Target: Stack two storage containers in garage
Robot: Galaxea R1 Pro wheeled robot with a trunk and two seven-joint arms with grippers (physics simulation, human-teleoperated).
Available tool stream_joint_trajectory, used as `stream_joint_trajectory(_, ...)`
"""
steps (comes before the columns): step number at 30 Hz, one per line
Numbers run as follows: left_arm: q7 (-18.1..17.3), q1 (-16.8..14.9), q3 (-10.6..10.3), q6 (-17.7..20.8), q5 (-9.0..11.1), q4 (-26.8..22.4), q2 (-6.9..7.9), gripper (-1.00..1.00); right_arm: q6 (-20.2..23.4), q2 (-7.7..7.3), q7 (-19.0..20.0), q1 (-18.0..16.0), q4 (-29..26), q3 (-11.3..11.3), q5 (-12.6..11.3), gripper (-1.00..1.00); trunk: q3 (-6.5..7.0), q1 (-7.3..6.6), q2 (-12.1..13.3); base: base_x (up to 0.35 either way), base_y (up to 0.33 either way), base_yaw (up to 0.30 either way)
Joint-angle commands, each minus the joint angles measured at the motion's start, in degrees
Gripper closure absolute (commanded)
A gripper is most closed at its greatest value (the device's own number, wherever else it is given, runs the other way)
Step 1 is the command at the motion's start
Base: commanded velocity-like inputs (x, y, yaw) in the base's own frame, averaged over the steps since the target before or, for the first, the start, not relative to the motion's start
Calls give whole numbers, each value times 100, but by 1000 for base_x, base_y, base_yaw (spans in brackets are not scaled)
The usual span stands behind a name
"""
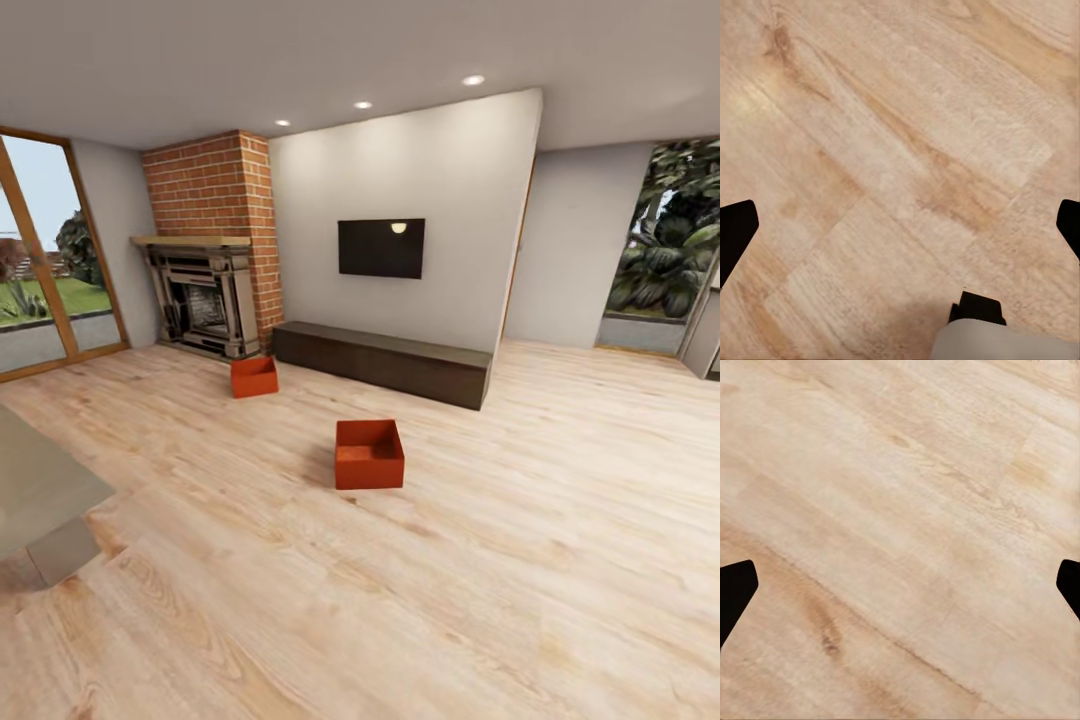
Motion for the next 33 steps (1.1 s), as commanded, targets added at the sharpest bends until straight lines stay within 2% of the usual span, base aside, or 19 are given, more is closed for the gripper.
stream_joint_trajectory(1, 1, 3, -1, -8, 19, -9, -1, -100, -9, -1, -2, 2, -8, -2, 35, -100, -3, 4, -2, 324, 0, -1)
stream_joint_trajectory(33, 0, 3, -1, -5, 19, -9, 7, -100, -5, -1, -8, 2, -8, -5, 24, -100, -3, 4, -2, 325, 0, 0)
